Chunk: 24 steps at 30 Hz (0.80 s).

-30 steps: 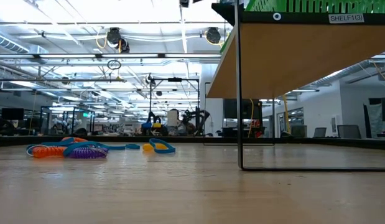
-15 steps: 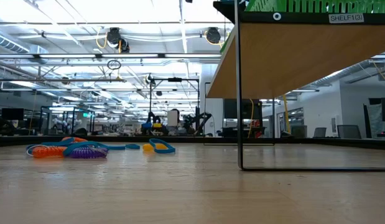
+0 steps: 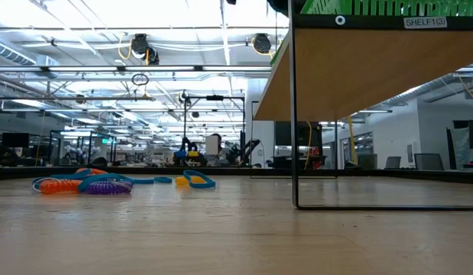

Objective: Pick & Place Office Desk Supplies
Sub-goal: Put the blue rubber band into the middle green bin

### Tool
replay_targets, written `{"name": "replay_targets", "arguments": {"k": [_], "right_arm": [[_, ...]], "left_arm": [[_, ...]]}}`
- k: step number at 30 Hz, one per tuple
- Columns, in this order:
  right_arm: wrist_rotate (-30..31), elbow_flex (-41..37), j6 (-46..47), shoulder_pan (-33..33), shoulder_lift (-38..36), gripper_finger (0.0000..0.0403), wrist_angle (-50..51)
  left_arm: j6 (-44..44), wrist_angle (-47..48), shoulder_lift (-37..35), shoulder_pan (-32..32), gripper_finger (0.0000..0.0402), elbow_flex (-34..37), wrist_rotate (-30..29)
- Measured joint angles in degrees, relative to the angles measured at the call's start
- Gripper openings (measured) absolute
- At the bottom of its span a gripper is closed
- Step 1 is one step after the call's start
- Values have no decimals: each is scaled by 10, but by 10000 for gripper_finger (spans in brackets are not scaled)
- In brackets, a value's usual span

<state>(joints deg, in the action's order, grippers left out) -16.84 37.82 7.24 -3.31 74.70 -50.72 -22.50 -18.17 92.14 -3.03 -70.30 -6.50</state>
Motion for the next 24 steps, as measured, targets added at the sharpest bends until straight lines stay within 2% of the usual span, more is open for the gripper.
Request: {"name": "replay_targets", "arguments": {"k": [6, 14, 19, 24], "right_arm": [[0, 0, -2, 0, 0, 3, 0], [0, 0, -4, -7, 0, 2, 4], [0, -1, -4, -16, -24, 1, 52], [0, 0, -13, -24, -80, 1, 129]], "left_arm": [[44, 6, 0, -2, 43, 0, -35], [83, 23, -2, -15, 166, -14, -114], [84, 95, -50, -26, 224, -19, -116], [142, 216, -113, -14, 248, -19, -117]]}}
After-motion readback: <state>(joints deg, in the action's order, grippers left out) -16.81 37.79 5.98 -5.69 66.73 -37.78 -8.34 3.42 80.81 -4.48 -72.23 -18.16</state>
